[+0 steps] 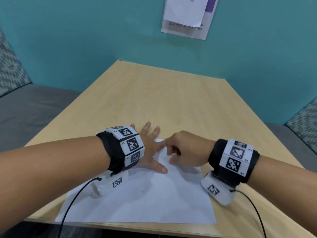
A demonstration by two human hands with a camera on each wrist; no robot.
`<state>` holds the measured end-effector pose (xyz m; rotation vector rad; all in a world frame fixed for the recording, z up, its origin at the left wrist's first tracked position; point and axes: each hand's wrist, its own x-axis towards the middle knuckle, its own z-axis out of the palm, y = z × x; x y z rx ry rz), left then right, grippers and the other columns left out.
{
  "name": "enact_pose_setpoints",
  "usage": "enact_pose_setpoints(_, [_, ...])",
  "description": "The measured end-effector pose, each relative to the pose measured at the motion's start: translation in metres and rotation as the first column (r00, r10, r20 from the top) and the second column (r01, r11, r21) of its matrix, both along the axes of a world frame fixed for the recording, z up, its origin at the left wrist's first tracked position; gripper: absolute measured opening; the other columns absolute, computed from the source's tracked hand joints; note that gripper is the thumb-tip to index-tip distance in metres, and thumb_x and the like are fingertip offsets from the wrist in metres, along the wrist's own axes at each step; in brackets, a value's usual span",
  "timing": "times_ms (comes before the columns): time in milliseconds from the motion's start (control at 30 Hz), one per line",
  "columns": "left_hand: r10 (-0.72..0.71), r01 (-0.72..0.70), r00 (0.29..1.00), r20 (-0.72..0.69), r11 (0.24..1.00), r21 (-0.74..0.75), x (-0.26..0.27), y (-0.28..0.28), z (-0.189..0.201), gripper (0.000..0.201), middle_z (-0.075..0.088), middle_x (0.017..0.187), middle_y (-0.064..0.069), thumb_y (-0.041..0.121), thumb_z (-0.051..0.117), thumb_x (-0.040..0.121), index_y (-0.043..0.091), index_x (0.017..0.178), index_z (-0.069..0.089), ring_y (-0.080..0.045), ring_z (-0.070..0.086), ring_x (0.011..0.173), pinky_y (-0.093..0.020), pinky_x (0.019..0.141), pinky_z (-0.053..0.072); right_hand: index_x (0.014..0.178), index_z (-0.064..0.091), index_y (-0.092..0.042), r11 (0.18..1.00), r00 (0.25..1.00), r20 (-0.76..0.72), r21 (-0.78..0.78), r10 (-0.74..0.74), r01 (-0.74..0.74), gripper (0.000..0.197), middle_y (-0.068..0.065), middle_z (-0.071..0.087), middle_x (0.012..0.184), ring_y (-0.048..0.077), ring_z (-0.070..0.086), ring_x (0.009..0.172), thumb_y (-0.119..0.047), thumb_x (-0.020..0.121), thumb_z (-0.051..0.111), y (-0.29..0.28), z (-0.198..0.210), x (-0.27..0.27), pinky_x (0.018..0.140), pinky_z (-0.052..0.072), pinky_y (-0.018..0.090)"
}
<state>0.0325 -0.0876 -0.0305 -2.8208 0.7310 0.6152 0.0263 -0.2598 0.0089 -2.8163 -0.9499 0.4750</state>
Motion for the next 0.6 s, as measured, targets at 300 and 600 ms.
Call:
enact_pose_setpoints(300, [0.006, -0.006, 1.000, -0.001, 1.000, 0.006, 0.004, 0.002, -0.004, 0.107, -0.028, 0.163, -0.003, 0.093, 0.036, 0.072, 0.049, 0.149, -0.023, -0.037, -0.033, 0.145, -0.076, 0.108, -0.007, 0.071, 0.055, -0.030, 1.000, 1.000, -0.019, -0.002, 0.019, -0.019, 0.021, -0.008, 0.057, 0.066, 0.012, 0.048, 0.060, -0.014, 0.080, 0.065, -0.004, 0.001, -0.003, 0.054, 0.038, 0.019])
enact_pose_setpoints(600, [0.006, -0.006, 1.000, 0.001, 0.999, 0.044, 0.003, 0.001, -0.002, 0.109, -0.029, 0.162, -0.003, 0.093, 0.035, 0.072, 0.045, 0.151, -0.023, -0.036, -0.032, 0.145, -0.075, 0.109, -0.006, 0.082, 0.061, -0.015, 0.999, 0.999, 0.014, -0.033, -0.032, 0.033, 0.007, -0.005, 0.061, 0.073, 0.015, 0.053, 0.066, -0.019, 0.079, 0.066, -0.016, -0.003, 0.009, 0.060, 0.045, 0.028])
